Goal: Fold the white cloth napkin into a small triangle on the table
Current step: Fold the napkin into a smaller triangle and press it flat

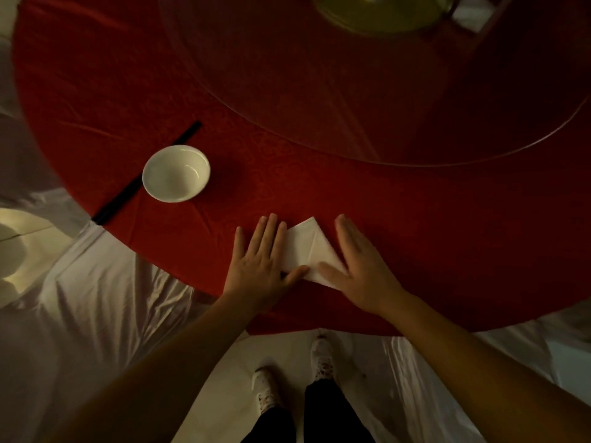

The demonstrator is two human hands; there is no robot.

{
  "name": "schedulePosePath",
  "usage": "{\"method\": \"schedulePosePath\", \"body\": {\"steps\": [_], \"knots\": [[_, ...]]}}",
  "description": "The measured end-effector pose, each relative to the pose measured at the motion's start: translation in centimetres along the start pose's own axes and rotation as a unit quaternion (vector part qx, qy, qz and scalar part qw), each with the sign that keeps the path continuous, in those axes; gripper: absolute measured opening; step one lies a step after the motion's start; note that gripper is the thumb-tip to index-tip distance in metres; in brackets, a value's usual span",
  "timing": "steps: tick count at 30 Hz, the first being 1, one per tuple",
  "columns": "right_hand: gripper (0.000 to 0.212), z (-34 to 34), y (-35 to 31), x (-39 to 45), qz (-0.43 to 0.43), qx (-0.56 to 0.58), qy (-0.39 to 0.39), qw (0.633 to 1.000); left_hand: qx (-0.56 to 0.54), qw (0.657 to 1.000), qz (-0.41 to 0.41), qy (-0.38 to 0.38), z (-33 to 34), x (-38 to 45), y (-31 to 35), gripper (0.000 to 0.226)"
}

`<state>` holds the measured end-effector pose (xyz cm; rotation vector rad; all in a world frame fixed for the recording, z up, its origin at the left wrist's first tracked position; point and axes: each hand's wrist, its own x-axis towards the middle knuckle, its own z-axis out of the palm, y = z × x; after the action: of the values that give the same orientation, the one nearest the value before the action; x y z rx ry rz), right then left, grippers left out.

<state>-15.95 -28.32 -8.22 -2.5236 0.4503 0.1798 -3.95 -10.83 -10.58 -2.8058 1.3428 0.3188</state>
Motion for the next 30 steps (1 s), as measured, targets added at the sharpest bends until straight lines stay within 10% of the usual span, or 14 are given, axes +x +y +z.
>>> {"method": "schedulePosePath", "body": {"steps": [6,10,30], "knots": [[0.06,-0.2,-1.2,-0.1,0.017,-0.019,0.057,0.998,-0.028,0.994,0.064,0.09,-2.4,1.6,1.8,0.062],[0.069,2.6,-1.7,-0.8,-0.004,-0.128,0.004,0.992,0.003,0.987,0.162,0.007,-1.5,4.0,2.0,0.06],[0.099,3.4,-0.7,-1.7,0.003,-0.215,-0.021,0.976,0.032,0.993,0.107,-0.024,-0.2,2.3,-1.5,0.073]]}}
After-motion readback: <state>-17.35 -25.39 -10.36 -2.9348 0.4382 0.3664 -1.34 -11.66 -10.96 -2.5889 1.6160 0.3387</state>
